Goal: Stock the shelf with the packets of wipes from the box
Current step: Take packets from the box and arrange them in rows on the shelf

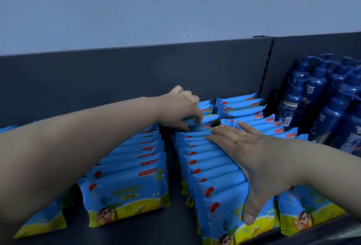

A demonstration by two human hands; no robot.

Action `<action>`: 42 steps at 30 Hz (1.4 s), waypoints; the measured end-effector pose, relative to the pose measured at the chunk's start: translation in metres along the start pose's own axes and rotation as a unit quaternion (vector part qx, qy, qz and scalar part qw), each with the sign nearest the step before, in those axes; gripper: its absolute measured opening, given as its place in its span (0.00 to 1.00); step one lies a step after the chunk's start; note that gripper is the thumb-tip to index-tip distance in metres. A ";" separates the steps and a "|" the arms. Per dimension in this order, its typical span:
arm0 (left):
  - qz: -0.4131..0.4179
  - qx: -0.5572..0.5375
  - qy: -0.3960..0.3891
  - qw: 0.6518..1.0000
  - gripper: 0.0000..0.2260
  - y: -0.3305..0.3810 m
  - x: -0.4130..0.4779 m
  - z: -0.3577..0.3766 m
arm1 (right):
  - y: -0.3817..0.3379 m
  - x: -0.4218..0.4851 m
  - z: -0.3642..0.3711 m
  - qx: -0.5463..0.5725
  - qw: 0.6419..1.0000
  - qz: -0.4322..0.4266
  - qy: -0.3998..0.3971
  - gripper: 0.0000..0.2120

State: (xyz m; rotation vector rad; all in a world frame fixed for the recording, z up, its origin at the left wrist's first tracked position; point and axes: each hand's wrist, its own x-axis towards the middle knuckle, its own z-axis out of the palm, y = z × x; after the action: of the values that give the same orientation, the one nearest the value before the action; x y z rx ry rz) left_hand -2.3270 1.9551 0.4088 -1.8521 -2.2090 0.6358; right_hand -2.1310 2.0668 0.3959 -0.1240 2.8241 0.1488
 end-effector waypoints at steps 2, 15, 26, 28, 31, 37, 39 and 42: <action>0.013 0.099 0.056 0.993 0.14 -0.004 0.003 0.003 | -0.001 -0.002 0.000 0.003 1.000 0.000 0.000 0.66; 0.059 0.243 -0.038 0.968 0.11 0.018 0.022 0.021 | -0.001 -0.010 0.009 0.013 0.999 -0.013 0.031 0.65; -0.018 0.092 -0.094 0.991 0.10 0.022 0.040 0.026 | -0.003 -0.014 0.008 0.022 0.999 -0.010 0.028 0.64; -0.026 0.064 -0.076 0.995 0.10 0.022 0.040 0.026 | -0.003 -0.012 0.010 0.020 0.999 -0.011 0.035 0.64; -0.022 0.059 -0.055 0.997 0.11 0.022 0.038 0.027 | -0.003 -0.012 0.010 0.020 0.999 -0.011 0.035 0.64; -0.017 0.050 -0.040 0.998 0.10 0.022 0.038 0.032 | -0.003 -0.014 0.009 0.028 0.999 -0.014 0.033 0.64; -0.027 0.031 -0.057 0.998 0.07 0.022 0.041 0.032 | -0.002 -0.013 0.010 0.024 0.999 -0.015 0.039 0.64; -0.035 0.024 -0.090 0.995 0.09 0.021 0.045 0.029 | -0.002 -0.013 0.011 0.029 0.999 -0.018 0.039 0.65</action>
State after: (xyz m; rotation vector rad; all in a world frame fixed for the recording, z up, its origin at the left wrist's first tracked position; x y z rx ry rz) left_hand -2.3291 1.9953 0.3677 -1.7469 -2.3349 0.8662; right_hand -2.1150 2.0673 0.3899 -0.1702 2.8990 0.0565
